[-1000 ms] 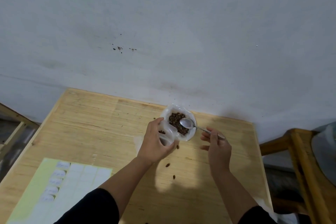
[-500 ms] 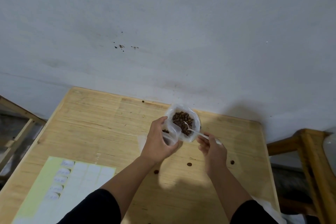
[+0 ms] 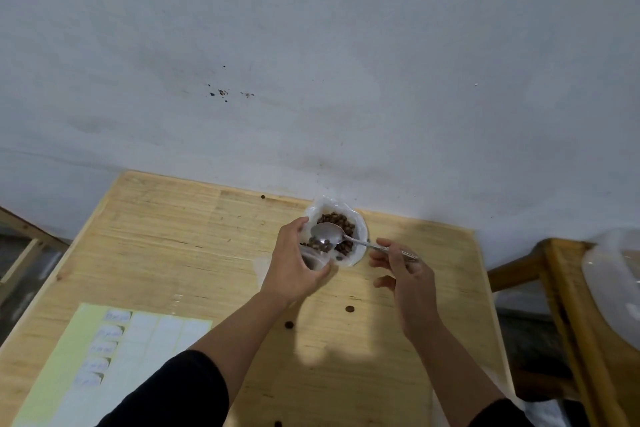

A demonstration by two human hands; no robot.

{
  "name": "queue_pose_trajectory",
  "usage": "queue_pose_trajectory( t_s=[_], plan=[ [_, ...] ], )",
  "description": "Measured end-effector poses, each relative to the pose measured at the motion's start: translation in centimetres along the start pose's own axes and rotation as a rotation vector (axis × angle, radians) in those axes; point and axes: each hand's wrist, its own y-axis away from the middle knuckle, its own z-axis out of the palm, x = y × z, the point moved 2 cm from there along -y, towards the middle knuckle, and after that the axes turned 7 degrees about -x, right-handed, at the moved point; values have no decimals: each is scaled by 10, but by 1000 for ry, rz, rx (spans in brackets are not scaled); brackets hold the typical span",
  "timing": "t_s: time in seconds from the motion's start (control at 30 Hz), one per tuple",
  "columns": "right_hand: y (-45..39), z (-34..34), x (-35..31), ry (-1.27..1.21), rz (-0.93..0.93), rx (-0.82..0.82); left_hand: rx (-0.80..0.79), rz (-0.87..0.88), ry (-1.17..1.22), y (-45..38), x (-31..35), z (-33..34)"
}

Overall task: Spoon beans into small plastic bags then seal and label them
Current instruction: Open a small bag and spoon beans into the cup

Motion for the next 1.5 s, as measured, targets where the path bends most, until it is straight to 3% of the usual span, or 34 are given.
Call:
queue_pose_trajectory(
  t_s=[0.3, 0.4, 0.53, 0.67, 0.83, 1.07, 1.27, 1.33, 1.4, 1.5],
  plan=[
    [11, -10, 10, 477, -36, -17, 14, 48, 7, 1, 8, -3],
    [14, -12, 19, 347, 38, 27, -9, 49, 5, 2, 12, -3],
    [12, -24, 30, 90, 143, 206, -6, 45, -6, 5, 12, -2],
    [4, -40, 48, 105, 229, 425, 5, 48, -35, 7, 11, 0],
    [-6, -43, 58, 275, 302, 532, 8, 56, -46, 6, 10, 4],
    [-15, -45, 68, 539, 273, 483, -10, 57, -71, 6, 9, 6],
    [-13, -43, 57, 547, 208, 467, -27, 95, -62, 10, 14, 8],
    [-11, -30, 42, 431, 166, 357, -33, 120, -56, 11, 17, 7],
    [-7, -9, 22, 339, 108, 145, -34, 145, -36, 14, 21, 6],
    [-3, 19, -3, 400, 19, -94, -34, 178, -6, 20, 32, 3]
  ],
)
